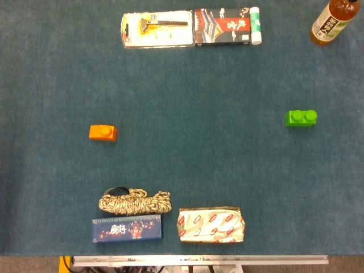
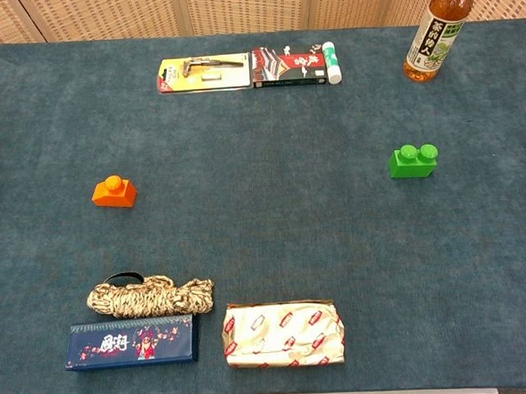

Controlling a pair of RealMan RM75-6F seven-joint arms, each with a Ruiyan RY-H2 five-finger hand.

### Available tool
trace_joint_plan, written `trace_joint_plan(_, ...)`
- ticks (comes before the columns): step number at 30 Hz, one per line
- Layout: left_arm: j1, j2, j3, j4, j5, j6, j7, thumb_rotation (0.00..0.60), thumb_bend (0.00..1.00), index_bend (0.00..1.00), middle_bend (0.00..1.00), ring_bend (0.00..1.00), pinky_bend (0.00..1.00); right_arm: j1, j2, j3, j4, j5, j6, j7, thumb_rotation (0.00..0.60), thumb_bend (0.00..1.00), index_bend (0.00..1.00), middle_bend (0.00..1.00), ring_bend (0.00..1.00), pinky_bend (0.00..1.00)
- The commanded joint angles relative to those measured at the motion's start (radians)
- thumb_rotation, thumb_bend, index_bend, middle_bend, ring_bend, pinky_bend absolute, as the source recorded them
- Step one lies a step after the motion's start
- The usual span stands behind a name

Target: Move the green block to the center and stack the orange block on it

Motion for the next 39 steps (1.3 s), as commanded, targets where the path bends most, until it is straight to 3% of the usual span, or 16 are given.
trace_joint_plan(1,-0.001,0.002,0.001,0.000,0.013,0.004,-0.009,0.600,0.28,0.25,0.13,0.02,0.23,0.014,-0.015,0.002,0.001,0.007,-0.019,-0.009,0.600,0.16,0.26,0.15,0.00,0.02)
trace_joint_plan(15,-0.006,0.012,-0.002,0.000,0.021,0.000,-0.037,0.600,0.28,0.26,0.13,0.02,0.23,0.106,-0.103,0.007,0.007,0.055,-0.151,-0.155,0.600,0.16,0.26,0.15,0.00,0.02)
trace_joint_plan(39,0.011,0.025,-0.010,0.002,0.022,0.031,-0.068,0.600,0.28,0.27,0.14,0.03,0.25,0.249,-0.274,0.045,0.132,0.181,-0.321,-0.221,0.600,0.16,0.31,0.15,0.00,0.02)
